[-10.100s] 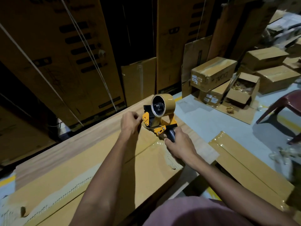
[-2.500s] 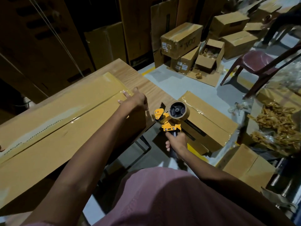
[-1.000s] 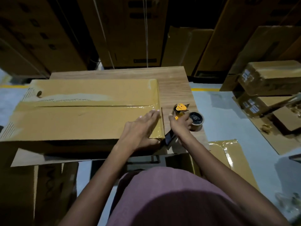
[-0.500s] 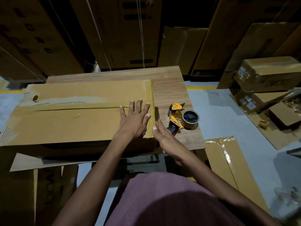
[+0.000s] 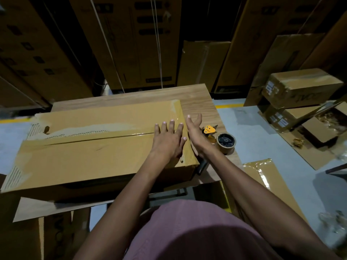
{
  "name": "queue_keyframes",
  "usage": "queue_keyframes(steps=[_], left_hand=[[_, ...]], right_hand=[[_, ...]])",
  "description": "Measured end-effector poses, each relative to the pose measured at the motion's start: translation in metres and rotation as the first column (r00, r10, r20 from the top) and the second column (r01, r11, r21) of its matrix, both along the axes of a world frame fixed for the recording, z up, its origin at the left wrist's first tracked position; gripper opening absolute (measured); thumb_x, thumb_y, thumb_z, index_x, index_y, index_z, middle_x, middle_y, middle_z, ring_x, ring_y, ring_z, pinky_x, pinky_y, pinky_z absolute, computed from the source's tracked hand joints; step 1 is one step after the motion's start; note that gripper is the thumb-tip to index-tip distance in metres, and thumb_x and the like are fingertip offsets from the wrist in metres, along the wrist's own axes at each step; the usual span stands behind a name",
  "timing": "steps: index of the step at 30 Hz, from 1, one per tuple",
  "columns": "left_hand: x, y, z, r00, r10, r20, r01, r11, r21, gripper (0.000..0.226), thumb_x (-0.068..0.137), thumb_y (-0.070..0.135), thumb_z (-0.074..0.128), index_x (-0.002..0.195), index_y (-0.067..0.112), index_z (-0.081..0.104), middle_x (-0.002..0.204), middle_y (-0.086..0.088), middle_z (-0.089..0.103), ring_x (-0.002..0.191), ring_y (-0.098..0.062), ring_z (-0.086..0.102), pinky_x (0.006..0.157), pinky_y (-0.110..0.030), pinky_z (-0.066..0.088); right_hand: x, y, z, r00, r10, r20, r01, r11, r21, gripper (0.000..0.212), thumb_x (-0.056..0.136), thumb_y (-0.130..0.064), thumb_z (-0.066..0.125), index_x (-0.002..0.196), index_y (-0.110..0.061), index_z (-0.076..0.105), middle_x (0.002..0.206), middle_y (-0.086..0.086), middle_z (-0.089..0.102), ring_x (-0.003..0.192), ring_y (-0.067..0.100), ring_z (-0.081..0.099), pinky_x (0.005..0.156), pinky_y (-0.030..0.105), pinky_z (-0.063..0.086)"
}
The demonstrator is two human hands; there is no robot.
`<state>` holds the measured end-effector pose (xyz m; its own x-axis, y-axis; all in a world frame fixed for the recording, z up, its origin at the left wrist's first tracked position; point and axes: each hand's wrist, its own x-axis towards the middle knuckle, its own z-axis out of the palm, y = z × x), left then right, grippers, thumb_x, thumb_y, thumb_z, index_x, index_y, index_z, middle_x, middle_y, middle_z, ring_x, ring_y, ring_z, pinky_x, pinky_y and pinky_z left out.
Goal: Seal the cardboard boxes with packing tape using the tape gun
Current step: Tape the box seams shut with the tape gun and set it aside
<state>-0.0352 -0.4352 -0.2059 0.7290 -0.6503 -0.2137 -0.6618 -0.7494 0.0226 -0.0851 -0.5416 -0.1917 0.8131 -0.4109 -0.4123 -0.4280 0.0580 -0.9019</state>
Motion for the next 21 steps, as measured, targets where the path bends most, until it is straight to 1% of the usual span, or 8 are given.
queue_keyframes(steps=[2, 5, 8, 10, 13, 15, 18, 21], left_hand=[[0.014, 0.006, 0.001, 0.999, -0.036, -0.011, 0.036, 0.999, -0.016, 0.069, 0.103, 0.062, 0.025, 0.162, 0.029, 0.010, 0.167, -0.009, 0.012, 0.148, -0.040, 0.020, 0.120, -0.064, 0.006], [0.032, 0.018, -0.006, 0.996, -0.029, -0.086, 0.022, 0.996, -0.083, 0.082, 0.091, 0.081, 0.028, 0.160, 0.041, 0.007, 0.168, -0.001, 0.004, 0.150, -0.042, 0.009, 0.119, -0.067, -0.003], [0.037, 0.024, -0.014, 0.990, 0.003, -0.141, -0.026, 0.987, -0.161, 0.099, 0.081, 0.091, 0.031, 0.161, 0.041, 0.002, 0.170, 0.005, -0.009, 0.153, -0.042, -0.011, 0.117, -0.064, -0.013], [0.039, 0.024, -0.016, 0.986, 0.000, -0.166, -0.027, 0.986, -0.162, 0.101, 0.080, 0.092, 0.030, 0.161, 0.040, -0.002, 0.170, 0.005, -0.014, 0.153, -0.040, -0.017, 0.119, -0.062, -0.013], [0.042, 0.023, -0.012, 0.980, -0.008, -0.198, -0.021, 0.990, -0.140, 0.101, 0.081, 0.091, 0.033, 0.161, 0.040, -0.003, 0.169, 0.006, -0.016, 0.153, -0.040, -0.018, 0.121, -0.060, -0.011], [0.048, 0.023, -0.005, 0.977, -0.040, -0.209, 0.020, 0.995, -0.097, 0.100, 0.082, 0.089, 0.035, 0.161, 0.040, -0.003, 0.169, 0.006, -0.014, 0.154, -0.042, -0.010, 0.121, -0.058, -0.003], [0.062, 0.024, 0.008, 0.973, -0.087, -0.215, 0.091, 0.996, 0.006, 0.095, 0.087, 0.082, 0.041, 0.160, 0.042, -0.004, 0.169, 0.007, -0.013, 0.154, -0.042, 0.002, 0.121, -0.054, 0.011], [0.070, 0.022, 0.014, 0.972, -0.093, -0.218, 0.107, 0.993, 0.055, 0.098, 0.086, 0.081, 0.047, 0.160, 0.043, -0.005, 0.170, 0.010, -0.011, 0.150, -0.040, 0.012, 0.116, -0.048, 0.022]], right_hand=[[-0.001, 0.003, -0.003, 1.000, 0.005, -0.005, -0.006, 1.000, -0.019, 0.078, 0.106, -0.064, 0.026, 0.159, -0.037, -0.024, 0.173, 0.010, -0.004, 0.160, 0.030, 0.000, 0.127, 0.056, 0.010], [-0.022, 0.014, -0.011, 0.999, -0.015, 0.034, 0.016, 0.999, -0.049, 0.078, 0.104, -0.068, 0.024, 0.160, -0.037, -0.021, 0.174, 0.000, 0.001, 0.160, 0.026, 0.000, 0.127, 0.059, 0.009], [-0.020, 0.013, -0.025, 0.999, -0.024, 0.024, 0.026, 0.996, -0.080, 0.101, 0.074, -0.101, 0.023, 0.154, -0.055, -0.017, 0.174, -0.003, 0.002, 0.160, 0.025, 0.001, 0.124, 0.064, 0.013], [0.002, 0.005, -0.025, 0.999, -0.049, -0.021, 0.047, 0.994, -0.103, 0.103, 0.064, -0.107, 0.020, 0.151, -0.061, -0.012, 0.174, 0.003, 0.006, 0.159, 0.030, 0.006, 0.123, 0.066, 0.017], [0.040, 0.001, -0.006, 0.997, -0.049, -0.067, 0.039, 0.989, -0.141, 0.084, 0.089, -0.088, 0.016, 0.156, -0.052, -0.017, 0.173, 0.011, 0.004, 0.159, 0.038, 0.002, 0.122, 0.068, 0.014], [0.065, -0.004, -0.002, 0.996, -0.054, -0.066, 0.040, 0.980, -0.196, 0.072, 0.101, -0.074, 0.013, 0.160, -0.045, -0.017, 0.173, 0.011, 0.000, 0.158, 0.040, -0.004, 0.123, 0.066, 0.005], [0.084, -0.010, -0.003, 0.993, -0.043, -0.106, 0.016, 0.970, -0.241, 0.066, 0.103, -0.069, 0.007, 0.162, -0.044, -0.011, 0.174, 0.010, -0.003, 0.158, 0.040, -0.012, 0.122, 0.062, -0.005], [0.081, -0.009, -0.002, 0.986, -0.018, -0.166, -0.028, 0.961, -0.276, 0.063, 0.104, -0.067, 0.006, 0.163, -0.044, 0.001, 0.174, 0.008, -0.003, 0.158, 0.038, -0.010, 0.122, 0.059, -0.005]])
